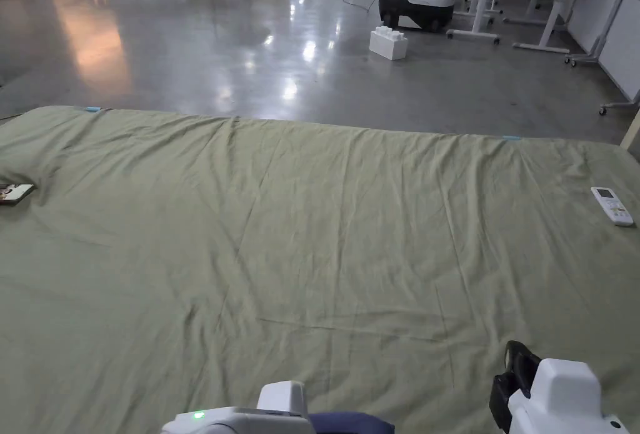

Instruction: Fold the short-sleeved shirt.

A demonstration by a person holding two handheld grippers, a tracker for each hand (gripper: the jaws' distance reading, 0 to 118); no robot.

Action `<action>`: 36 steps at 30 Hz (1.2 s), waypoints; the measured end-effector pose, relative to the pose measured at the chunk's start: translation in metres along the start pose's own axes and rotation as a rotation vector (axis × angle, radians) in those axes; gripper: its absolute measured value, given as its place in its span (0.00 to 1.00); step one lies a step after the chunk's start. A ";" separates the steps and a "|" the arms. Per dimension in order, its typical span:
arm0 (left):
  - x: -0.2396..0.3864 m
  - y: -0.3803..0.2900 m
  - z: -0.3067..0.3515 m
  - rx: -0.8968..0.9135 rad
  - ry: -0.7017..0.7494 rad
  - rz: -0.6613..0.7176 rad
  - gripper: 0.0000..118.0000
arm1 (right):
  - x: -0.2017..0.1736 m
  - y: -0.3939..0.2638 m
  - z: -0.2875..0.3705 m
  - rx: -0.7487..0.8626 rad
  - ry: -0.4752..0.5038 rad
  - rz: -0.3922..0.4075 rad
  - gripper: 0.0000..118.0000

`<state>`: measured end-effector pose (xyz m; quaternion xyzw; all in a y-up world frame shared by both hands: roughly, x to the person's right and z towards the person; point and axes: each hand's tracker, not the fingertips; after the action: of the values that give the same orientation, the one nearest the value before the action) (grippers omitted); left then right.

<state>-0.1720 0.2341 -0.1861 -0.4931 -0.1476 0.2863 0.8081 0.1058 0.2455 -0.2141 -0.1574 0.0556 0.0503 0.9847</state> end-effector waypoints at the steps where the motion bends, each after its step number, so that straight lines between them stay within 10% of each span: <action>1: -0.001 0.000 0.002 0.006 -0.009 0.001 0.48 | 0.000 0.000 0.000 0.000 0.001 0.000 0.00; 4: -0.002 -0.006 -0.008 0.005 0.046 -0.043 0.13 | 0.001 -0.001 0.001 -0.002 -0.002 -0.001 0.00; 23: -0.014 -0.043 -0.059 -0.068 0.046 -0.073 0.03 | 0.001 0.001 0.009 0.008 0.003 0.019 0.00; 27: -0.006 -0.032 -0.016 0.091 -0.056 -0.188 0.03 | 0.000 0.008 0.009 0.040 -0.008 0.020 0.01; 36: -0.006 0.006 0.053 0.646 0.313 -0.457 0.03 | -0.001 0.036 0.007 0.130 -0.044 0.002 0.00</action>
<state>-0.2066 0.2702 -0.1664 -0.2066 -0.0312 0.0529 0.9765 0.1012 0.2818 -0.2180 -0.0919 0.0373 0.0511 0.9937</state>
